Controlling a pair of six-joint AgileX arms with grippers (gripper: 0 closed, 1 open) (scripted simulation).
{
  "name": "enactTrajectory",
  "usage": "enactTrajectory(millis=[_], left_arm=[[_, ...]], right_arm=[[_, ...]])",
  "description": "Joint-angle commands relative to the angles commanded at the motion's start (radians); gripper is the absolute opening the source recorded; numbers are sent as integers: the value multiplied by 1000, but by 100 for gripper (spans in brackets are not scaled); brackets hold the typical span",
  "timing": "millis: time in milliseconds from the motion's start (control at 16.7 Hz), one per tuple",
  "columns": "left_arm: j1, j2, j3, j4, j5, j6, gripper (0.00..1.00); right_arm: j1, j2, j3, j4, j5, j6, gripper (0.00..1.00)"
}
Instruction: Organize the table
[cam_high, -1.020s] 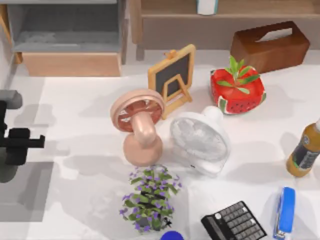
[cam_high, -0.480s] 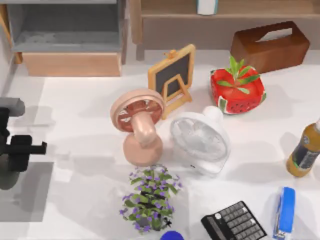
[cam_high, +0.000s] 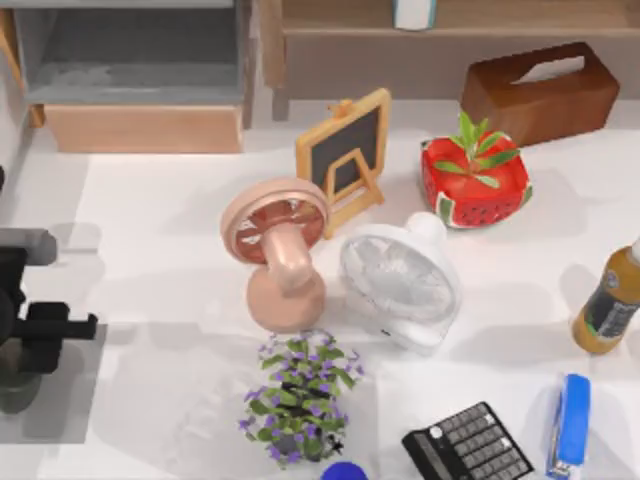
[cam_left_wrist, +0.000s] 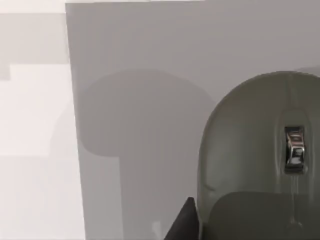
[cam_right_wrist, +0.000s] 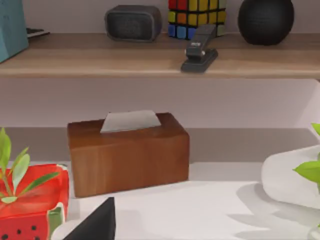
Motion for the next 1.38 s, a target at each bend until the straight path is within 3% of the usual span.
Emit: enactTrajectory(millis=[60, 840, 1380], left_arm=[[0, 0, 0, 0, 0, 0, 0], [0, 0, 0, 0, 0, 0, 98], [0, -1, 0, 0, 0, 0, 100]], right_arm=[[0, 0, 0, 0, 0, 0, 100], [0, 0, 0, 0, 0, 0, 100], [0, 0, 0, 0, 0, 0, 100]])
